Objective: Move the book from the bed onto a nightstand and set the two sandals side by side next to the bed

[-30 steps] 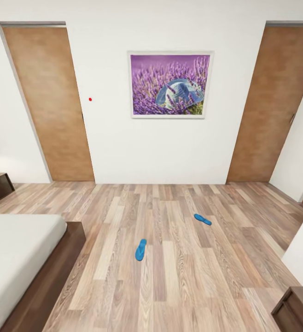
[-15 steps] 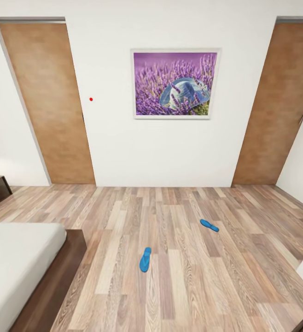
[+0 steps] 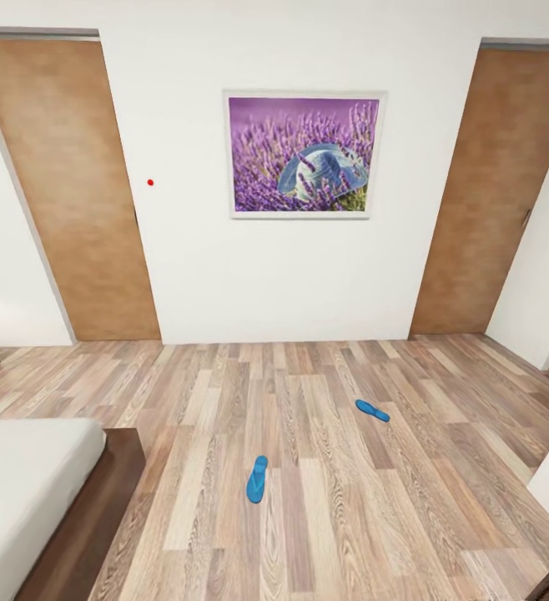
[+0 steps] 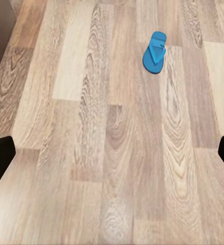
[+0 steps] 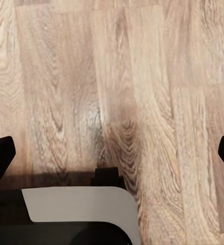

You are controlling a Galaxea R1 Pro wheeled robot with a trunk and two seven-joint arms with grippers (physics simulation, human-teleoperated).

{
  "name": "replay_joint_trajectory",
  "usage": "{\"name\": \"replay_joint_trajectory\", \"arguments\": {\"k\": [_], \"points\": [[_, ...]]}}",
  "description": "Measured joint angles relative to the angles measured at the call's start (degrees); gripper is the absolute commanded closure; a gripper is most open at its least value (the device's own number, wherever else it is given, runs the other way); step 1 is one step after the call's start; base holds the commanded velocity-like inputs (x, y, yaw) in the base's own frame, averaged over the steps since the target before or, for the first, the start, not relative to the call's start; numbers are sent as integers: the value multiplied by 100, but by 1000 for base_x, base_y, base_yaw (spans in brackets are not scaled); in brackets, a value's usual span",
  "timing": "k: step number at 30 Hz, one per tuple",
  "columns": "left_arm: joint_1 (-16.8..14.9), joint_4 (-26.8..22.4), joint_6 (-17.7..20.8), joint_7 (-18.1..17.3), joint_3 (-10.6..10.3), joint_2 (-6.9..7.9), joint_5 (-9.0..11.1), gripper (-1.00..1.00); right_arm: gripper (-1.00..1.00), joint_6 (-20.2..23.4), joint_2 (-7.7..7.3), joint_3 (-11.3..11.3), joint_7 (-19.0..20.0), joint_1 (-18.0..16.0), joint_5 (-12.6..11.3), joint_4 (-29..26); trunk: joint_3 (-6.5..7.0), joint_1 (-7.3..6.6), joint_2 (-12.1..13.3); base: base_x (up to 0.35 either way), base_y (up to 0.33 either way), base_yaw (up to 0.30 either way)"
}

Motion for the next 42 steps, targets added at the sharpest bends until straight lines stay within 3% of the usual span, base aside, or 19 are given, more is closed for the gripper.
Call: {"name": "replay_joint_trajectory", "arguments": {"k": [42], "points": [[-1,0,1,0,0,0,0,-100,-100,0,0,9,0,-1,-5,0,213,0,0,0,0,-133]]}}
